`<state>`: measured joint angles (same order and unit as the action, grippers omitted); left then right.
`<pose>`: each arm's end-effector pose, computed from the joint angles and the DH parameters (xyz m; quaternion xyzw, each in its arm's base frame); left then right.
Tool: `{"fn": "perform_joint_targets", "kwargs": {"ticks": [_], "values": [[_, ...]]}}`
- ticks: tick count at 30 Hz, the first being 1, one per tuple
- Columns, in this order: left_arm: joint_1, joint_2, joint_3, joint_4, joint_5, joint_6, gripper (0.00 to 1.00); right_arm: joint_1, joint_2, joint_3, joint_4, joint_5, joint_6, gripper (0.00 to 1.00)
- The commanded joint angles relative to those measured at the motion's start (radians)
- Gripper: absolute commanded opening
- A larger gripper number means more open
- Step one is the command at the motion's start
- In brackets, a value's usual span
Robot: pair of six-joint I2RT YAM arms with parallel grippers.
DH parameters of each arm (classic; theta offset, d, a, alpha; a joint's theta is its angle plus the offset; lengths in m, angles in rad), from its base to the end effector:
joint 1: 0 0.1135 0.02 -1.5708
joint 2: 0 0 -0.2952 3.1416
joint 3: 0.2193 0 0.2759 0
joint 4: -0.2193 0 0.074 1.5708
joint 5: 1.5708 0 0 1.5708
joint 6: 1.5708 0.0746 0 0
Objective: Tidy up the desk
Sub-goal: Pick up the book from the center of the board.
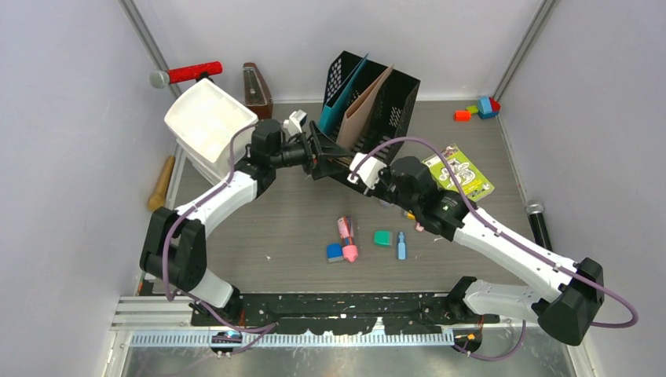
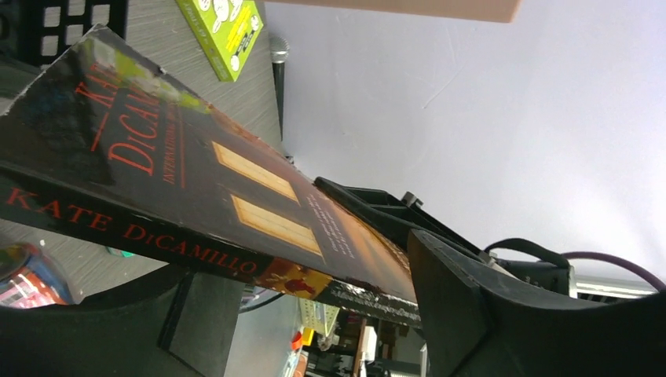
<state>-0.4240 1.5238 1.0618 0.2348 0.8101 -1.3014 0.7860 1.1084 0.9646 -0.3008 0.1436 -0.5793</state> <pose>0.3388 -0.2122 0.3138 -0.0835 0.7554 -0.6351 0.1378 0.2174 0.2025 0.3349 -0.5024 0.6786 -0.0054 0.5359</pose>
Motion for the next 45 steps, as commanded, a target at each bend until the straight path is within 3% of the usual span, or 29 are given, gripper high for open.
{"fn": "perform_joint_targets", "kwargs": {"ticks": [1,4,11,13,17,23,27,36,45], "values": [[-0.013,0.001,-0.023,0.049,-0.025,-0.007,0.73,0.046,-0.004,0.002,0.136,0.046,-0.062,0.00],[-0.020,0.001,-0.039,0.073,-0.036,-0.006,0.58,0.058,-0.001,0.003,0.138,0.052,-0.063,0.00],[-0.031,-0.004,-0.049,0.103,-0.037,-0.018,0.34,0.062,0.003,0.002,0.099,-0.026,-0.032,0.04],[-0.030,-0.024,-0.058,0.104,-0.042,-0.018,0.25,0.062,0.000,0.000,0.078,-0.063,-0.031,0.08],[-0.030,-0.088,-0.094,0.096,-0.074,-0.003,0.00,0.062,-0.004,-0.014,0.039,-0.148,-0.039,0.26],[-0.008,-0.198,-0.118,0.028,-0.101,0.072,0.00,0.062,-0.010,-0.017,-0.018,-0.239,-0.035,0.62],[0.039,-0.242,-0.092,-0.070,-0.099,0.176,0.00,0.053,-0.021,0.003,-0.062,-0.270,-0.023,0.77],[0.062,-0.324,0.206,-0.615,-0.115,0.814,0.00,-0.089,-0.132,-0.037,-0.049,-0.304,0.051,0.82],[0.035,-0.373,0.369,-0.813,-0.087,1.165,0.00,-0.346,-0.119,0.000,0.030,-0.212,0.339,0.85]]}}
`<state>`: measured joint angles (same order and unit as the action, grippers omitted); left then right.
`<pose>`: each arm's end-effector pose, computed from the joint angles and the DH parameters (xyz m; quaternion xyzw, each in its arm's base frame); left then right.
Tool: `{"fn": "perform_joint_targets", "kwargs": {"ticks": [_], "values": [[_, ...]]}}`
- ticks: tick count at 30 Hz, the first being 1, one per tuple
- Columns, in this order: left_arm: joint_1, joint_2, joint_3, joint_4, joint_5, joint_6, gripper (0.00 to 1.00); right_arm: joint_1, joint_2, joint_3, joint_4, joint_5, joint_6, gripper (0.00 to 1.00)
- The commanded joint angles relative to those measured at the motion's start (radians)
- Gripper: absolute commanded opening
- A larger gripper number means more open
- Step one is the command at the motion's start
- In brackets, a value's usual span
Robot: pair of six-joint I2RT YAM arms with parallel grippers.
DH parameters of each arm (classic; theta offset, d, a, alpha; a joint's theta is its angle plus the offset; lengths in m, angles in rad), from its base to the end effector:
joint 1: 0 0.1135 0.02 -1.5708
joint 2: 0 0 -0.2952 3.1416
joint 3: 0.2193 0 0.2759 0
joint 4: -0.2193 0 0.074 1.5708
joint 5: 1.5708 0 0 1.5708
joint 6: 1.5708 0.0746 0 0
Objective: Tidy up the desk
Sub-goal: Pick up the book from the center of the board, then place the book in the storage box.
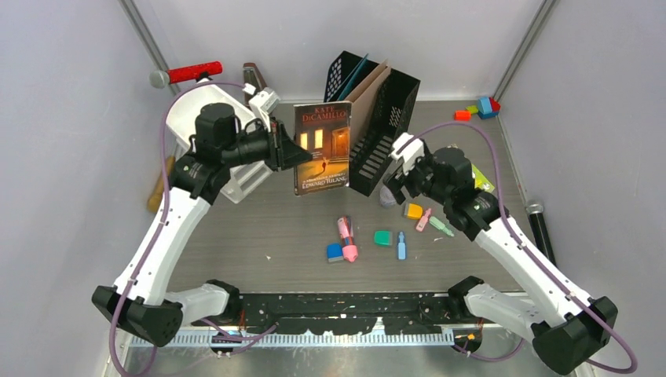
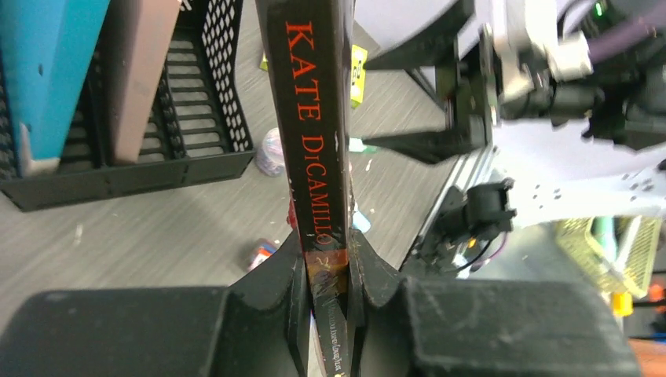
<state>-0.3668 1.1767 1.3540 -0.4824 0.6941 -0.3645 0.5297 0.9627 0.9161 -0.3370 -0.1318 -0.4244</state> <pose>0.2502 -0.1473 0.4532 0.2020 0.7580 -0.4550 0.4214 0.2197 0.1400 0.3478 -0.4125 0.7179 0.0839 0.5545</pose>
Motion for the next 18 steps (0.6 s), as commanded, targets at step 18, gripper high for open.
{"fn": "perform_joint_targets", "kwargs": {"ticks": [18], "values": [[-0.270,0.240,0.156,0.259,-0.353,0.393,0.00,-0.560,0.168,0.133,-0.009,-0.077,0.637,0.93]]}}
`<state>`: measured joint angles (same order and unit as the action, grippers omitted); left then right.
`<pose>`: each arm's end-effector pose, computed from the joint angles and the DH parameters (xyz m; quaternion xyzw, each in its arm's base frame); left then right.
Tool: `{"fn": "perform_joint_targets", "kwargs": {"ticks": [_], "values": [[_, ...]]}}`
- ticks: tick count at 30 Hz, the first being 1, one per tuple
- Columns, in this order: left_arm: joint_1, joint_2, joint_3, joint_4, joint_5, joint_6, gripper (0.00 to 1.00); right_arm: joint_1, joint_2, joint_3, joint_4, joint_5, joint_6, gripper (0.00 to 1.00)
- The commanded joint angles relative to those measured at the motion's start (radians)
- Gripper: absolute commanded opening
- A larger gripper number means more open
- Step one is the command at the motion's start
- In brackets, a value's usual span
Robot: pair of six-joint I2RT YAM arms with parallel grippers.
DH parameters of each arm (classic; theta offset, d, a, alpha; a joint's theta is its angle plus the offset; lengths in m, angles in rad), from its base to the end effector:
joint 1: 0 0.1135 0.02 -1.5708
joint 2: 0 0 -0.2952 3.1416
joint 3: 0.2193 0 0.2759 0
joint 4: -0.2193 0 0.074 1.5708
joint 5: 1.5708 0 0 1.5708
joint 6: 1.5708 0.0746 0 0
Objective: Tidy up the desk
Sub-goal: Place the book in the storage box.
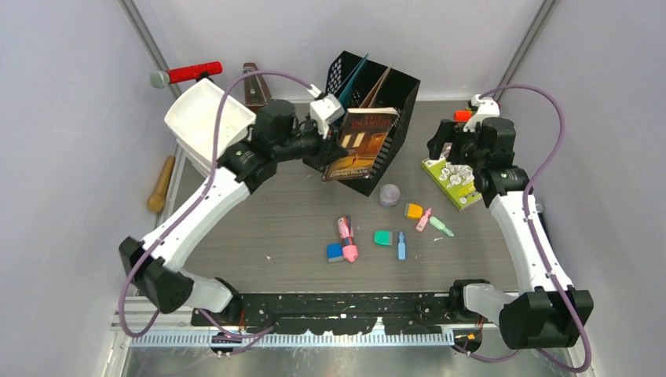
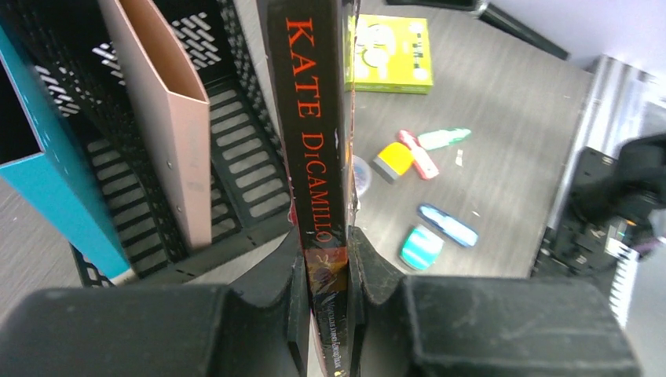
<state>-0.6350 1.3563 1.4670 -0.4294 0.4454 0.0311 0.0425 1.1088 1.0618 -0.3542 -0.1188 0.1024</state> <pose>0.2646 -0.2349 0.4471 0.3807 0.7046 -0.3408 0.4924 0.2959 0.0214 0.3672 -0.0078 0.8330 0.0893 0.5460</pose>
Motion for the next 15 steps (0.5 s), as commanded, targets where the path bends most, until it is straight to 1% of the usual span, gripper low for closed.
{"fn": "perform_joint_targets", "kwargs": {"ticks": [1,5,11,13,15], "values": [[-0.003,0.089,0.057,0.216,-0.104,-0.005,0.00,-0.100,0.023,-0.016,0.009,-0.102,0.111,0.93],[-0.013,0.191,0.130,0.222,-0.081,-0.013,0.00,-0.138,0.012,-0.032,0.014,-0.126,0.110,0.93],[-0.019,0.290,0.205,0.232,-0.073,-0.008,0.00,-0.149,0.007,-0.054,0.032,-0.135,0.103,0.93],[-0.018,0.309,0.212,0.250,-0.086,-0.008,0.00,-0.151,0.010,-0.058,0.034,-0.144,0.101,0.93],[-0.019,0.327,0.216,0.273,-0.131,-0.016,0.00,-0.153,0.013,-0.061,0.034,-0.153,0.101,0.93]]}}
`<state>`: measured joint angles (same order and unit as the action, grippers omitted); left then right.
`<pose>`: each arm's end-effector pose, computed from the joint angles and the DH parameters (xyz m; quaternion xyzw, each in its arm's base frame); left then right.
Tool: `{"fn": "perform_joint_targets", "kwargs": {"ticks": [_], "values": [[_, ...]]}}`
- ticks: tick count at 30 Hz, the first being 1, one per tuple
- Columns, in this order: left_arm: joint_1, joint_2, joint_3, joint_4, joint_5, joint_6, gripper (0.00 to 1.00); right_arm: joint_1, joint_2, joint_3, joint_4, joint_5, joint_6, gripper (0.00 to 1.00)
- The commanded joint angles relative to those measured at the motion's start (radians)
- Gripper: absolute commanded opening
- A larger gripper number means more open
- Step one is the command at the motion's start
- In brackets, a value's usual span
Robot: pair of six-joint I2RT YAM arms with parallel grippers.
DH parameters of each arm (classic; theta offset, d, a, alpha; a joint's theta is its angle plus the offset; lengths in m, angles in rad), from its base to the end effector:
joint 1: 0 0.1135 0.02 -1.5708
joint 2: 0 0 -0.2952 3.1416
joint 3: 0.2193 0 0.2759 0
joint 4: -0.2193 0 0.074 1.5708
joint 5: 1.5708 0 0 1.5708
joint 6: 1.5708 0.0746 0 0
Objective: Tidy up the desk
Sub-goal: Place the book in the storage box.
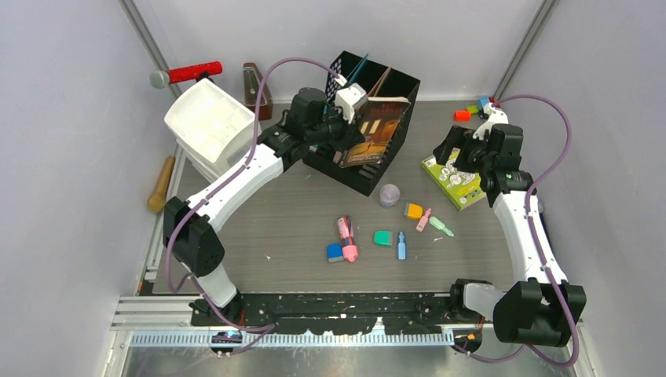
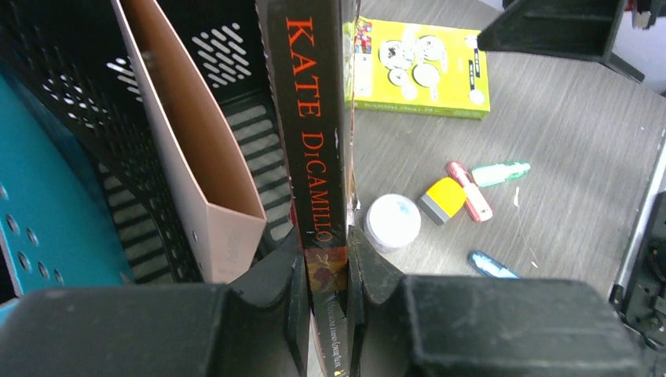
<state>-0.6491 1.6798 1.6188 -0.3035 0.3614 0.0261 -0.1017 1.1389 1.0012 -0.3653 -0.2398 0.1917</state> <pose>0.3496 -0.2984 0.3992 0.3645 0.7306 -0.3119 0.4858 0.3000 -0.0128 0.3335 0.0647 0.8544 0.1256 0.5001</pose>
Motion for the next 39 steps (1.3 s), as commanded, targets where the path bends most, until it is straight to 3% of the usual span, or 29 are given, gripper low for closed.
{"fn": "perform_joint_targets", "kwargs": {"ticks": [1,14,27,35,39], "values": [[-0.004,0.012,0.065,0.157,-0.069,-0.006,0.00,-0.010,-0.016,-0.002,0.045,-0.038,0.010,0.93],[-0.004,0.187,0.147,0.244,-0.144,-0.004,0.00,-0.013,-0.029,-0.013,0.048,-0.036,-0.027,0.93],[-0.004,0.267,0.186,0.296,-0.353,-0.051,0.00,-0.015,-0.014,-0.019,0.049,-0.055,-0.037,0.93],[-0.007,0.271,0.224,0.236,-0.352,-0.130,0.00,-0.015,-0.008,-0.018,0.047,-0.065,-0.037,0.93],[-0.041,0.248,0.260,0.168,-0.499,-0.081,0.00,-0.015,-0.007,-0.019,0.046,-0.069,-0.038,0.93]]}}
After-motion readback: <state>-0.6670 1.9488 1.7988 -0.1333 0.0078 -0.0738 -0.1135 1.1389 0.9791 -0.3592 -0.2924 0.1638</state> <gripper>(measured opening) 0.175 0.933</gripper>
